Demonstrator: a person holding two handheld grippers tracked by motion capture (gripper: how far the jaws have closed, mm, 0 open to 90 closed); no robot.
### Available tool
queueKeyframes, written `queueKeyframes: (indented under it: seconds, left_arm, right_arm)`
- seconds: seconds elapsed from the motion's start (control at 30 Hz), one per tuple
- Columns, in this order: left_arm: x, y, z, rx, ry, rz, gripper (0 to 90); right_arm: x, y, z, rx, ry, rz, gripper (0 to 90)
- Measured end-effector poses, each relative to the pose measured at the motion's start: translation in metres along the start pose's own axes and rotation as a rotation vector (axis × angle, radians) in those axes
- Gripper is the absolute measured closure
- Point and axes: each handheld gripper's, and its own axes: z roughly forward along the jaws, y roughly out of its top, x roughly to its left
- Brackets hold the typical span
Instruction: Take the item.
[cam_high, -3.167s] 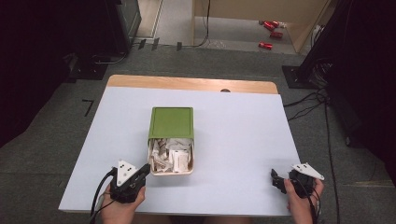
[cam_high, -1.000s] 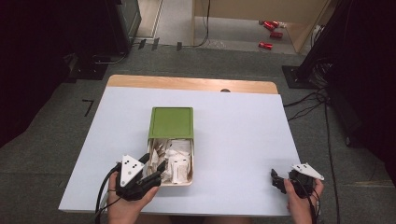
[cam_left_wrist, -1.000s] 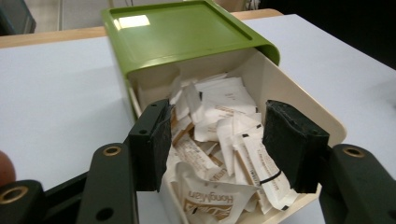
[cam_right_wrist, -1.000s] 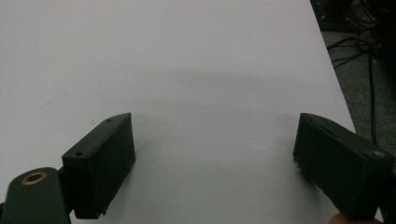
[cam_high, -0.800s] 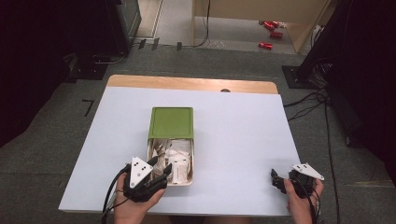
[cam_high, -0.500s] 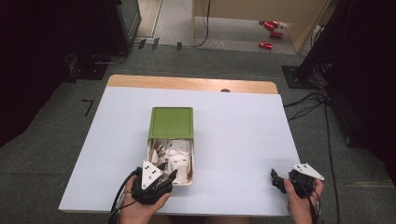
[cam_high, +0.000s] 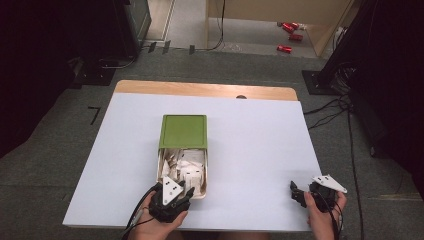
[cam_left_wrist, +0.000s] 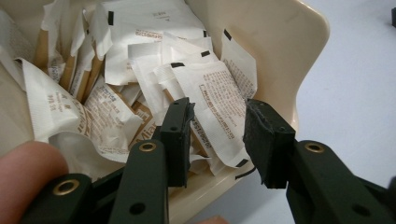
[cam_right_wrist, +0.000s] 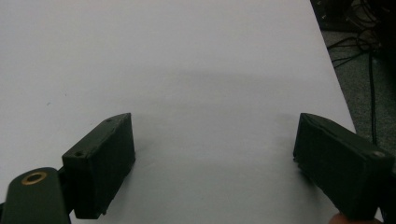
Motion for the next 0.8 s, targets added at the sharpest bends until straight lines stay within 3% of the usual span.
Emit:
queueKeyframes:
  seconds: [0.17,0.53,0.63,0.8]
  left_arm:
    - [0.0005,-0.0007,0.0036,0.011,-0.025,-0.013,61.7]
    - [-0.0021,0.0015,0.0006,-0.038,-0.077,-0.009,67.5]
    - [-0.0030,0.0026,0.0023,-0.037,-0.070,-0.002,67.8]
    - [-0.0013,0.0045,0.0082,-0.009,-0.096,-0.017,71.7]
  right_arm:
    - [0.0000,0.0000,0.0000,0.000,0.000,0.000,12.1]
    - [0.0001,0.0000,0.0000,0.000,-0.001,0.000,12.1]
    - [0.0001,0.0000,0.0000,0.000,-0.001,0.000,12.1]
    - [0.0001,0.0000,0.0000,0.000,0.000,0.000,12.1]
